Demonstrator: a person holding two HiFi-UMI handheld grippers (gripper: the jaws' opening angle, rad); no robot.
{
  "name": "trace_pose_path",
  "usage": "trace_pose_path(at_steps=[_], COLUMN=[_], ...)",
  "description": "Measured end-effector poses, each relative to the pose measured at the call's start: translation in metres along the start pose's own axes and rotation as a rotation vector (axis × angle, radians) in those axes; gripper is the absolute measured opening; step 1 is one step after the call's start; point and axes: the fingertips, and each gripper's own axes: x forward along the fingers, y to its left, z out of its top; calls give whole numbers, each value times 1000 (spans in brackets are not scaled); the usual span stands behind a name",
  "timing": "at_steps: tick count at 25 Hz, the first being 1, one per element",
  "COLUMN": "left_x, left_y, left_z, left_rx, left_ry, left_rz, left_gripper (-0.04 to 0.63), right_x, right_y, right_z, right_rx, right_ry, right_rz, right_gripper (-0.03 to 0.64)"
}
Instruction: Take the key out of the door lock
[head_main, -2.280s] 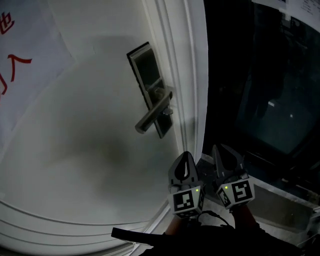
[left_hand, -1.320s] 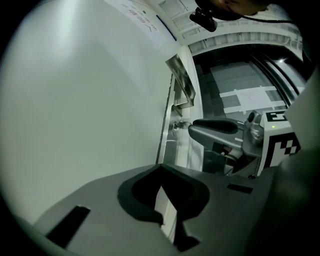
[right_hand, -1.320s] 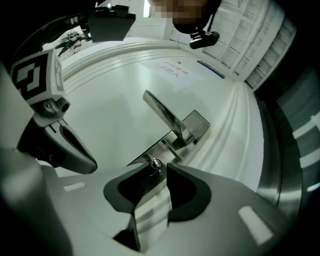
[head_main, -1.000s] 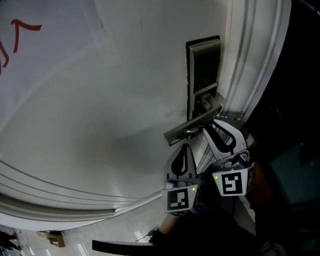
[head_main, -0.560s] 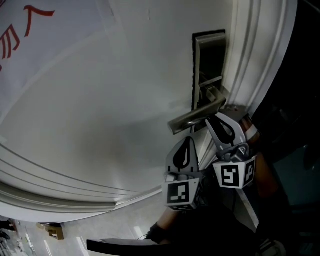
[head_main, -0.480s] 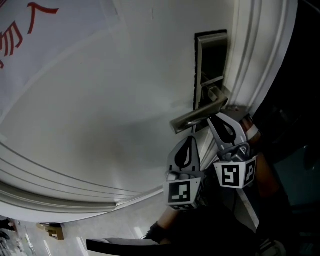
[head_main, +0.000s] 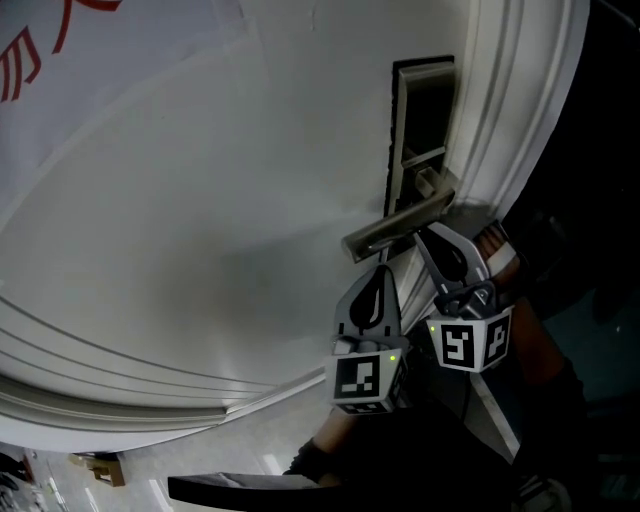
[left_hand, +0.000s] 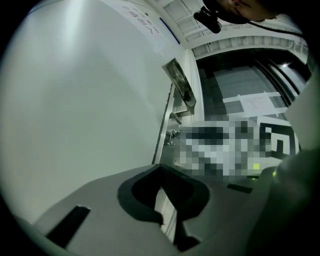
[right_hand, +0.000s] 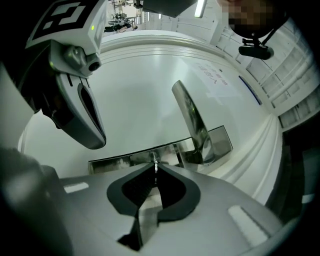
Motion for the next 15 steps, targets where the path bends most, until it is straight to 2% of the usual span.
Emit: trace_pose_path(at_steps=[4, 10, 15], left_x=[2, 0, -2], left_y=[2, 0, 0], left_z=[-5, -7, -7], left_rx=[-14, -38, -45], left_ry=[33, 33, 28], left_rz=[6, -2, 3], left_gripper=[0, 0, 0], right_x=[0, -1, -1], right_y=[2, 3, 4], right_z=[0, 0, 0], right_rx=[-77, -201, -240], right_ry=[4, 17, 24], right_rz=[19, 37, 43], right_gripper=[15, 14, 14])
